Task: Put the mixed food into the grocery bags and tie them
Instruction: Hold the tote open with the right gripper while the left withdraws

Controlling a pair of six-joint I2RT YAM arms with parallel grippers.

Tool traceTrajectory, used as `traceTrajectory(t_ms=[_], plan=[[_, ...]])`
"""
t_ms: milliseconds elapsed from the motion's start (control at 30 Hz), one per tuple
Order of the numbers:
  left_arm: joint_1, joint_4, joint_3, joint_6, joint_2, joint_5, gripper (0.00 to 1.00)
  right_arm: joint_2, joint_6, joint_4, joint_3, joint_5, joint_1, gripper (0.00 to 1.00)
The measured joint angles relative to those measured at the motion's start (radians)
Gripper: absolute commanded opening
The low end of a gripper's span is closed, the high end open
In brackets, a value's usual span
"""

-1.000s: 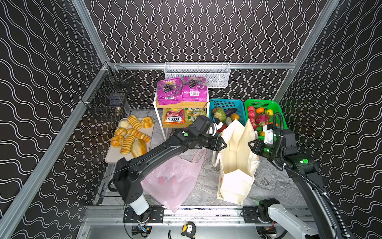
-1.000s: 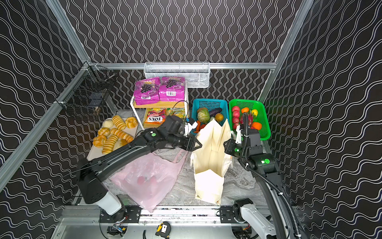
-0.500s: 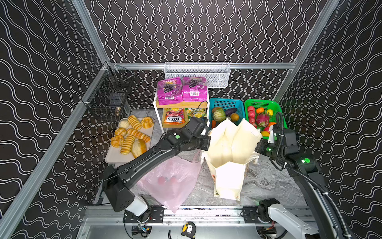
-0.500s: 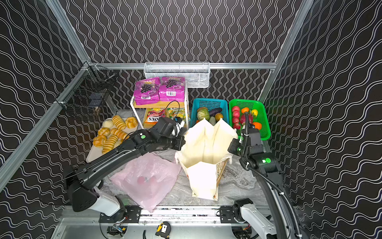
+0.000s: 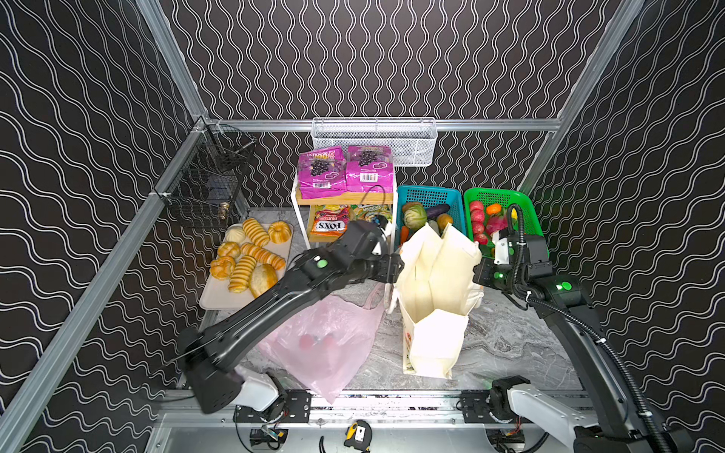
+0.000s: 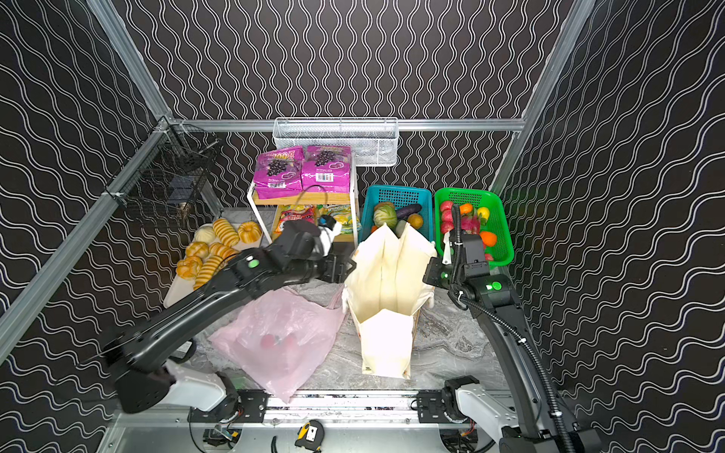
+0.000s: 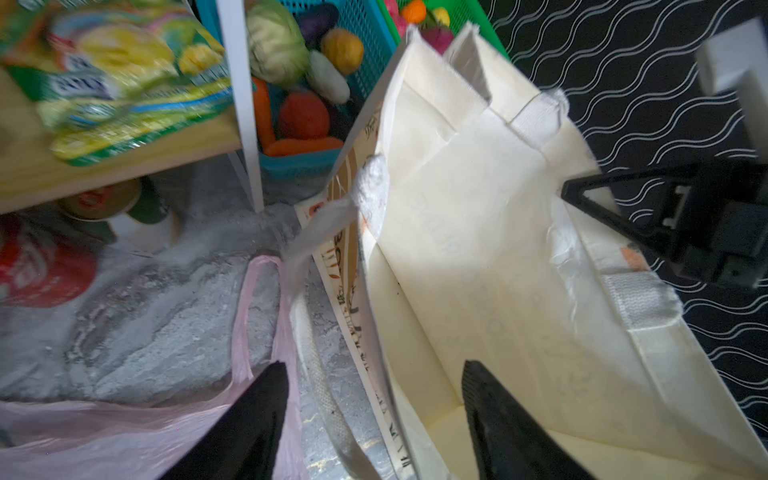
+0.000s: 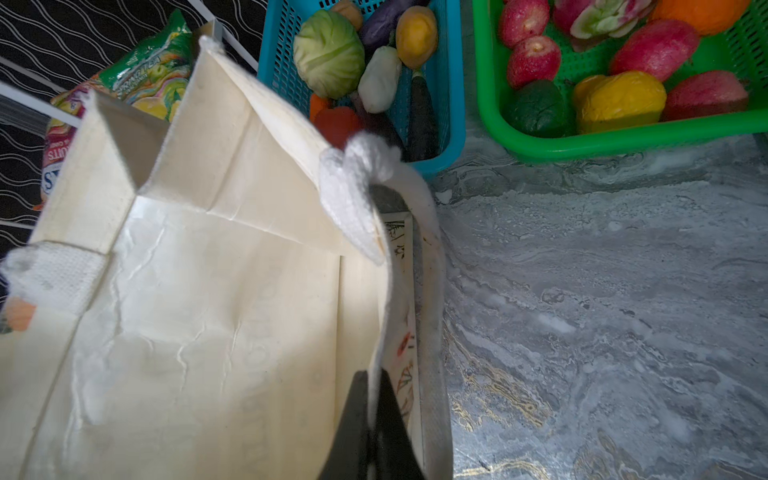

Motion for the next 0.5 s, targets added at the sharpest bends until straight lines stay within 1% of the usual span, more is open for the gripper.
traceTrajectory(t_ms=[67, 133, 267, 333, 433, 500], plan=[[0.000, 0.018, -0.058, 0.016, -0.075, -0.064, 0.80, -0.006, -0.005, 0.000, 0.000, -0.003, 0.000, 0.02], [0.000, 0.030, -0.130, 0.042, -0.144, -0.151, 0.83, -0.015, -0.005, 0.006, -0.002, -0.007, 0.000, 0.03], [0.005, 0.060, -0.270, 0.074, -0.226, -0.294, 0.85, -0.023, -0.004, 0.019, -0.007, -0.014, 0.000, 0.03], [0.014, 0.094, -0.373, 0.096, -0.260, -0.362, 0.86, -0.024, 0.003, 0.023, -0.010, -0.014, 0.000, 0.03], [0.050, 0.173, -0.518, 0.130, -0.278, -0.416, 0.87, -0.025, 0.003, 0.029, -0.010, -0.018, 0.000, 0.03], [0.093, 0.249, -0.599, 0.152, -0.274, -0.422, 0.89, -0.025, 0.004, 0.030, -0.010, -0.018, 0.000, 0.03]])
